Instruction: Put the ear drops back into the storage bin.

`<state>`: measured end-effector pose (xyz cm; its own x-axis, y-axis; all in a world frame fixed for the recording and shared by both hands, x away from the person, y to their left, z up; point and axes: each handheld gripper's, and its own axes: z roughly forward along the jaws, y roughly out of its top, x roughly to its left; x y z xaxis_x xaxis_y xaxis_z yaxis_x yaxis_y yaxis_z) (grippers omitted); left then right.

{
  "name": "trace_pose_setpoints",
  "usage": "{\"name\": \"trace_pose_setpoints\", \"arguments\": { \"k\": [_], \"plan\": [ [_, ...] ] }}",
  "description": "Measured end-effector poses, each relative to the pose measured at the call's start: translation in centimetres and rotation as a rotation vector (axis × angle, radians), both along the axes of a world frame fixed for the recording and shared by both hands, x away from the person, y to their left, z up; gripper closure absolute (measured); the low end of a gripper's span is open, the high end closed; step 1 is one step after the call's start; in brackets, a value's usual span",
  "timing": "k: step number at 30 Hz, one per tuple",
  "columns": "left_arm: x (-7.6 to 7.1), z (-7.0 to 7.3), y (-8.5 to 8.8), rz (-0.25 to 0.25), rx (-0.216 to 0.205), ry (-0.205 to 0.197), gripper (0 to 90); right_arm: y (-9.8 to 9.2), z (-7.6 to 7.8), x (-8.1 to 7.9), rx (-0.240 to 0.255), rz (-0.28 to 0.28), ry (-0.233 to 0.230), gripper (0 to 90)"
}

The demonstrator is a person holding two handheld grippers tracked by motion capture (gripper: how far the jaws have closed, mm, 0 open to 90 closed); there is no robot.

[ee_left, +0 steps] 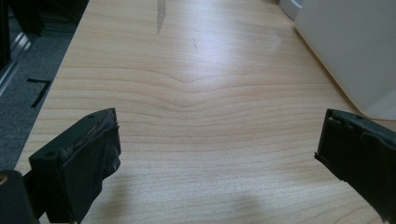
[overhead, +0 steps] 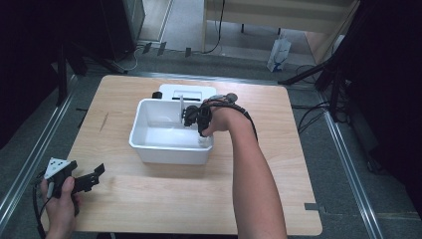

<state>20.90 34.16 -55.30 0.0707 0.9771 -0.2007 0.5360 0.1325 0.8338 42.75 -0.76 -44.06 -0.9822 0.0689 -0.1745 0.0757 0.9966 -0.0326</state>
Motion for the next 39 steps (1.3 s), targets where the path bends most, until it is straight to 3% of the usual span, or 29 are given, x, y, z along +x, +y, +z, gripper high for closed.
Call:
{"name": "trace_pose_setpoints", "arguments": {
  "k": [3, 13, 18, 21, 24, 26, 39],
  "plan": [
    [0.0, 0.0, 0.0, 0.0, 0.001, 0.0, 0.3, -0.2, 0.1, 0.0, 0.002, 0.001, -0.004, 67.1],
    [0.0, 0.0, 0.0, -0.002, 0.006, 0.0, 0.3, -0.6, 2.5, -0.4, 0.118, -0.002, -0.024, 57.3],
    [0.0, 0.0, 0.0, -0.002, 0.007, 0.002, 0.3, -0.4, 4.3, -1.0, 0.159, -0.013, -0.057, 36.5],
    [0.0, 0.0, 0.0, -0.003, 0.006, 0.003, 0.3, -0.5, 5.4, -1.4, 0.179, -0.028, -0.096, 16.0],
    [0.1, 0.0, 0.0, -0.004, 0.006, 0.004, 0.3, -0.6, 5.8, -1.6, 0.184, -0.06, -0.08, 0.7],
    [0.1, 0.0, 0.0, -0.005, 0.007, 0.005, 0.3, -0.8, 6.2, -1.7, 0.177, -0.071, -0.058, 0.0],
    [0.1, 0.0, -0.1, -0.005, 0.008, 0.005, 0.3, -3.4, 7.6, -2.3, 0.197, -0.119, -0.094, 0.0]
  ]
}}
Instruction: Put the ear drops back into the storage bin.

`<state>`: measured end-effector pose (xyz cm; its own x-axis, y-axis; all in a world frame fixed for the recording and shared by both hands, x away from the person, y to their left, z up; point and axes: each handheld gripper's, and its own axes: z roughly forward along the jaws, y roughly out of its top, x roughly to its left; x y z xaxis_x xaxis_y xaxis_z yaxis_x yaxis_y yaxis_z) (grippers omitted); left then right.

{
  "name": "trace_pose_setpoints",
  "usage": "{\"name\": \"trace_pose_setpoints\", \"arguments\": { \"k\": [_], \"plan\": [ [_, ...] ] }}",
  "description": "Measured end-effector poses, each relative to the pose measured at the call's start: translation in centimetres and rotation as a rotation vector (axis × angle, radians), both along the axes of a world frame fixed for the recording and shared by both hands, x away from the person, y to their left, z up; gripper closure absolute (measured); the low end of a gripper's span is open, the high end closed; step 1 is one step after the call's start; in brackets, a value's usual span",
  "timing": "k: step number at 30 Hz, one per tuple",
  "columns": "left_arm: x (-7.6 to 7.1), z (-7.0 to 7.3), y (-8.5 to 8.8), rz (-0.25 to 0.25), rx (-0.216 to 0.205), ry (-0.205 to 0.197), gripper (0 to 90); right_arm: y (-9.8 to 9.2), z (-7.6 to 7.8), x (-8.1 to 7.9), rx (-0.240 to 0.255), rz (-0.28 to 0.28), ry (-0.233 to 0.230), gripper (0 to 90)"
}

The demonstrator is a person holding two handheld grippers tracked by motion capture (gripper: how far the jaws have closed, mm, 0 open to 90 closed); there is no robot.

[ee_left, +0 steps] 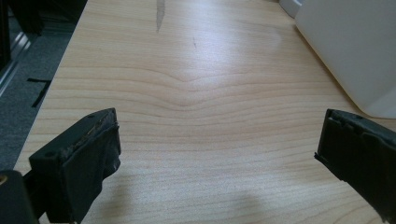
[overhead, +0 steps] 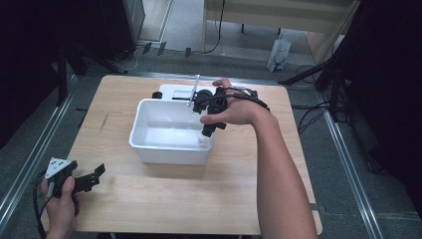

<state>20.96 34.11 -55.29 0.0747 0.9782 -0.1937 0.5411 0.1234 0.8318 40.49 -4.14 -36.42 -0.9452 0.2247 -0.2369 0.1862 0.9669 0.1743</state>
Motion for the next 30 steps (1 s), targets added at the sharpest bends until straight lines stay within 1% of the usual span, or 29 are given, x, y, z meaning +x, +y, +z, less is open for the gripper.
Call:
{"name": "trace_pose_setpoints", "arguments": {
  "k": [3, 5, 7, 10, 15, 19, 21, 24, 29, 30],
  "plan": [
    [0.0, 0.0, 0.0, 0.0, 0.0, 0.0, 0.3, -0.8, 0.2, -0.2, -0.005, -0.004, -0.005, 0.0],
    [0.0, 0.0, 0.0, 0.0, 0.0, 0.0, 0.3, -1.3, 0.2, -0.3, -0.007, -0.018, -0.001, 0.0],
    [0.0, 0.0, 0.0, 0.0, 0.001, 0.0, 0.3, -1.9, 0.2, -0.5, -0.009, -0.028, -0.006, 0.0],
    [0.0, 0.0, 0.0, 0.0, 0.0, 0.0, 0.3, -2.7, 0.0, -0.7, -0.003, -0.025, -0.008, 0.0],
    [0.0, 0.0, 0.0, 0.001, 0.001, -0.002, 0.3, -4.0, -0.2, -1.2, 0.002, -0.045, -0.007, 0.0],
    [0.0, 0.0, 0.0, 0.001, 0.001, -0.002, 0.3, -5.0, -0.6, -1.5, 0.008, -0.05, 0.003, 0.0],
    [0.0, 0.0, 0.0, 0.0, 0.002, -0.002, 0.3, -5.5, -0.8, -1.8, 0.006, -0.064, 0.009, 0.0],
    [0.0, 0.0, 0.0, -0.001, 0.006, -0.002, 0.3, -6.4, -1.1, -1.9, 0.009, -0.069, 0.01, 0.0],
    [0.0, 0.0, 0.0, -0.002, 0.007, 0.001, 0.3, -8.0, -1.7, -2.3, 0.016, -0.105, 0.019, 0.0],
    [0.0, 0.0, 0.0, -0.001, 0.007, 0.001, 0.3, -8.4, -1.9, -2.3, 0.017, -0.1, 0.017, 0.0]
  ]
}}
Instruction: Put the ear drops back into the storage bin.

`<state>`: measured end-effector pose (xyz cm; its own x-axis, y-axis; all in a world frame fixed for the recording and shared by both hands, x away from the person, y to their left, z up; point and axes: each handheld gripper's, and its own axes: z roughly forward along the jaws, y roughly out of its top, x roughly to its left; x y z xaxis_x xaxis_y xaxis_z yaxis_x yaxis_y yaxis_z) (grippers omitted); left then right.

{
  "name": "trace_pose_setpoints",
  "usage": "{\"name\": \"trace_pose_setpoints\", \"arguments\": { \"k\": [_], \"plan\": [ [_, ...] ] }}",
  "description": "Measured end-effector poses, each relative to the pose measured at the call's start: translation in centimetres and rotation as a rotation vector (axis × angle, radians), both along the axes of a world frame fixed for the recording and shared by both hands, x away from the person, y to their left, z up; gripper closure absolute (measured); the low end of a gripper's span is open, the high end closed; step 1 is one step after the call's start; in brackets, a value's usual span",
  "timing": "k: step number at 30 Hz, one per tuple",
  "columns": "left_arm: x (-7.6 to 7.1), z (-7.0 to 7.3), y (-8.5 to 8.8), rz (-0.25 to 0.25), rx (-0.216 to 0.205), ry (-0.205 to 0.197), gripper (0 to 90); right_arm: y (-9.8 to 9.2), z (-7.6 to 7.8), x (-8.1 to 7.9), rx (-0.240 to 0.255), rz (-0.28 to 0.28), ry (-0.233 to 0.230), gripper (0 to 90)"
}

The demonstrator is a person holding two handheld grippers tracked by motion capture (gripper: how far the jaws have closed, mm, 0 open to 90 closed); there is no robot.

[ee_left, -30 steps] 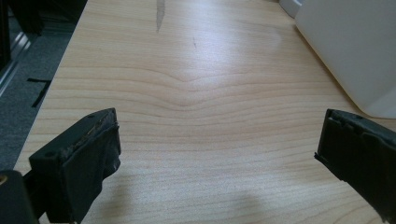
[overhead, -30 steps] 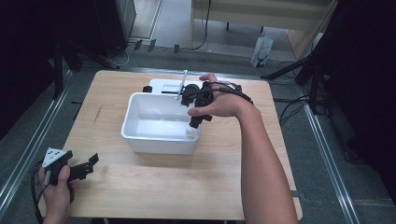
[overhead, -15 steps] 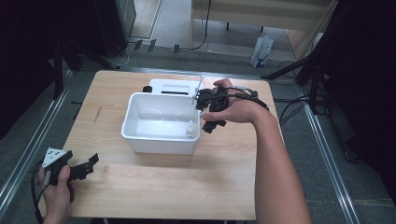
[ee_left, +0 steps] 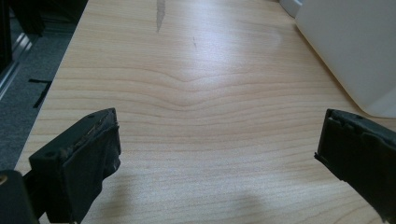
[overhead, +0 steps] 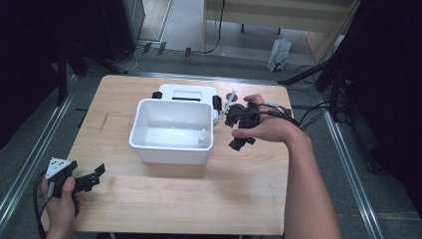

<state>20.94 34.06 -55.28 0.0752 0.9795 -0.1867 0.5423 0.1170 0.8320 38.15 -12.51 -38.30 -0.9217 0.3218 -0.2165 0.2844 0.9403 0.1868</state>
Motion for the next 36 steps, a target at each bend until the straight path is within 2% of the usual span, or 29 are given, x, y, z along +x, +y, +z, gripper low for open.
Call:
{"name": "trace_pose_setpoints", "arguments": {
  "k": [6, 21, 28, 36],
  "plan": [
    [0.0, 0.0, 0.0, 0.0, 0.002, 0.0, 0.3, -1.7, -1.0, -0.7, -0.004, -0.009, -0.022, 0.0],
    [0.0, 0.0, 0.0, 0.002, 0.003, 0.0, 0.3, -5.7, -4.1, -2.4, 0.026, -0.081, 0.002, 0.0],
    [0.0, 0.0, -0.1, 0.002, 0.005, -0.001, 0.3, -7.6, -6.1, -3.4, 0.057, -0.115, 0.007, 0.0],
    [0.0, 0.0, -0.1, 0.001, 0.008, -0.001, 0.3, -10.0, -7.9, -4.6, 0.101, -0.163, -0.016, 0.0]
  ]
}}
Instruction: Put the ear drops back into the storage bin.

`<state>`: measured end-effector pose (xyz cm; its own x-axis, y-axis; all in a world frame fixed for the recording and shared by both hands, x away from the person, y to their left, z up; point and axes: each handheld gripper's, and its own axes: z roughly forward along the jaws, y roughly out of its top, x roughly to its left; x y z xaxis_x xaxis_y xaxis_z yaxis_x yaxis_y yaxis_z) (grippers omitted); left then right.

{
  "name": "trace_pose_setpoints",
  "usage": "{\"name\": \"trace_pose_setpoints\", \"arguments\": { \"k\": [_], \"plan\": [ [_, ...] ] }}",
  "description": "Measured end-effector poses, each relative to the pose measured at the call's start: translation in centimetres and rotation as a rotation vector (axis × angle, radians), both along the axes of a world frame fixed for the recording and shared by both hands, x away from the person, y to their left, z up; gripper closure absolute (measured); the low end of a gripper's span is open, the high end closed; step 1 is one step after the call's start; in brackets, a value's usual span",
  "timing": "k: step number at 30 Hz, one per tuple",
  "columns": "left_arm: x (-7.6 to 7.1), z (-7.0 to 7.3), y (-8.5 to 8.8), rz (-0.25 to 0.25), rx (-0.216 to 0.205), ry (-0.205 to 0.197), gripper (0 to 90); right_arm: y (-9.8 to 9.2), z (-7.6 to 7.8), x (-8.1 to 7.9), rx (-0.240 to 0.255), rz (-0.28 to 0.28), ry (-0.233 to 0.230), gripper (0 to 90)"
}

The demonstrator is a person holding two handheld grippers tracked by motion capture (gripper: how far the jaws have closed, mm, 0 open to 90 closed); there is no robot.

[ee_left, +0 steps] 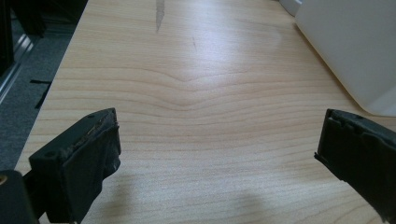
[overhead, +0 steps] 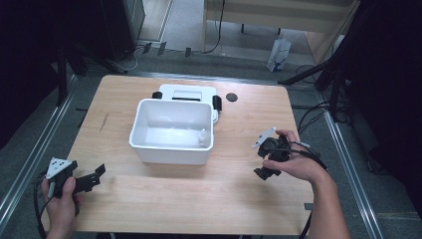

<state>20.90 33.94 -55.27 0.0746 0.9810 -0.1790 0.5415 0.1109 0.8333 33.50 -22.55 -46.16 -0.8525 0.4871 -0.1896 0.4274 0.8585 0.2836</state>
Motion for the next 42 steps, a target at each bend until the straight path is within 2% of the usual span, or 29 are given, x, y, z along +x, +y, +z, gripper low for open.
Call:
{"name": "trace_pose_setpoints", "arguments": {
  "k": [6, 12, 20, 26, 34, 40, 42],
  "plan": [
    [0.0, 0.0, 0.0, 0.001, 0.0, -0.002, 0.3, -1.7, -1.1, -1.1, 0.048, -0.048, -0.027, 0.0],
    [0.0, 0.0, 0.0, -0.001, 0.0, 0.0, 0.3, -3.4, -2.1, -2.2, 0.139, -0.1, -0.076, 0.0],
    [0.0, 0.0, -0.1, 0.002, 0.003, -0.005, 0.3, -5.4, -3.8, -4.0, 0.216, -0.167, -0.124, 0.0],
    [0.0, 0.0, -0.1, 0.001, 0.006, -0.006, 0.3, -7.1, -5.3, -5.6, 0.294, -0.229, -0.17, 0.0],
    [-0.1, 0.0, -0.1, 0.002, 0.007, -0.007, 0.3, -9.1, -6.8, -7.9, 0.431, -0.318, -0.202, 0.0],
    [-0.1, 0.0, -0.1, 0.001, 0.008, -0.007, 0.3, -10.3, -7.5, -9.5, 0.522, -0.374, -0.253, 0.0],
    [0.0, 0.0, -0.1, 0.005, 0.002, -0.007, 0.3, -10.7, -7.8, -10.0, 0.574, -0.398, -0.262, 0.0]
  ]
}}
